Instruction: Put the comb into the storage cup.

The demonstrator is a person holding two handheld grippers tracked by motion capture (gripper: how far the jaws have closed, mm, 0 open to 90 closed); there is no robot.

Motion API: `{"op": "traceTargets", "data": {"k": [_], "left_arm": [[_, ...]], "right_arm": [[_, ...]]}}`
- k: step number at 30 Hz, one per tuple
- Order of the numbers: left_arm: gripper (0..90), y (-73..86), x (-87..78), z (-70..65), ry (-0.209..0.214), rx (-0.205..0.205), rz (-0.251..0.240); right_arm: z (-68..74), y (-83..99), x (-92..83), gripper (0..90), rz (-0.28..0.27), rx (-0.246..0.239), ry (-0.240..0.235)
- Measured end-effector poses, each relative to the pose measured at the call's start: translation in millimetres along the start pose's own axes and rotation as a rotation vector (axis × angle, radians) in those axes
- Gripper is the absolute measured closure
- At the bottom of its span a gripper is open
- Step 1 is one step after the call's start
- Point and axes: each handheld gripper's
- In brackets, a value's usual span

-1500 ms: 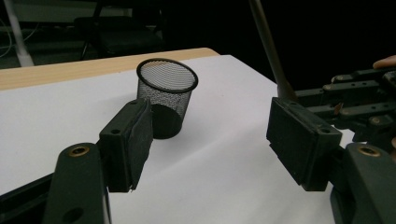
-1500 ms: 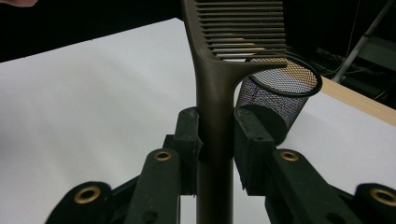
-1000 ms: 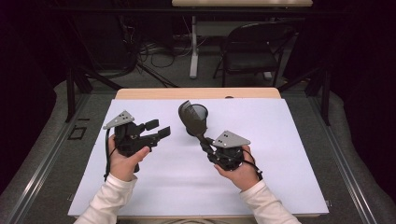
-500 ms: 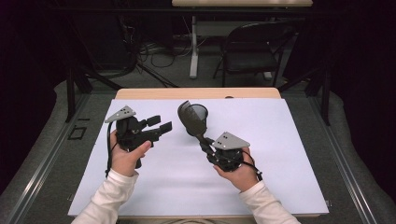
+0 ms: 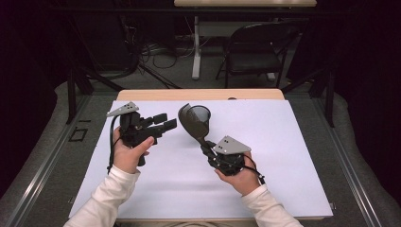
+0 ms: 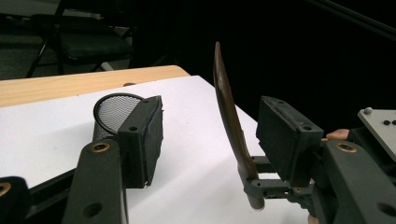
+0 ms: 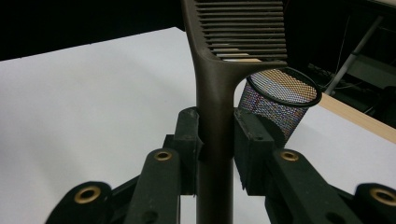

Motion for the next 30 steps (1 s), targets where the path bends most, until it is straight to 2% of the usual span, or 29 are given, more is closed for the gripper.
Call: {"op": "traceTargets", "data": {"k": [6,12,15,21,30], "left_arm": [[40.3,-4.3,2.2,-0.4,-0.024,0.020,0.017],[39.6,-9.6,3.2,-0.6,-0.026,0.034,0.027],[39.7,-11.4,4.1,0.1,-0.013,0.026,0.030],[40.6,-12.7,5.6,2.9,-0.004,-0.017,0.037],[44.9,-13.5,9.5,6.4,-0.006,-0.041,0.062]], "right_arm": [[-0.2,0.4,0.0,72.6,-0.002,-0.001,0.003],[-0.6,0.7,-0.2,72.6,-0.004,0.000,0.005],[-0.5,0.8,-0.2,72.6,-0.004,-0.001,0.005],[-0.2,0.9,-0.2,72.6,-0.005,-0.002,0.005],[-0.1,1.3,-0.2,72.6,-0.006,-0.001,0.008]]}}
Point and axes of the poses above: each handheld gripper's, and its own axes: x roughly forward along the jaws, y roughly out of its underside, z roughly to its left, and after that the axes turned 13 degrees about -z, right-handed
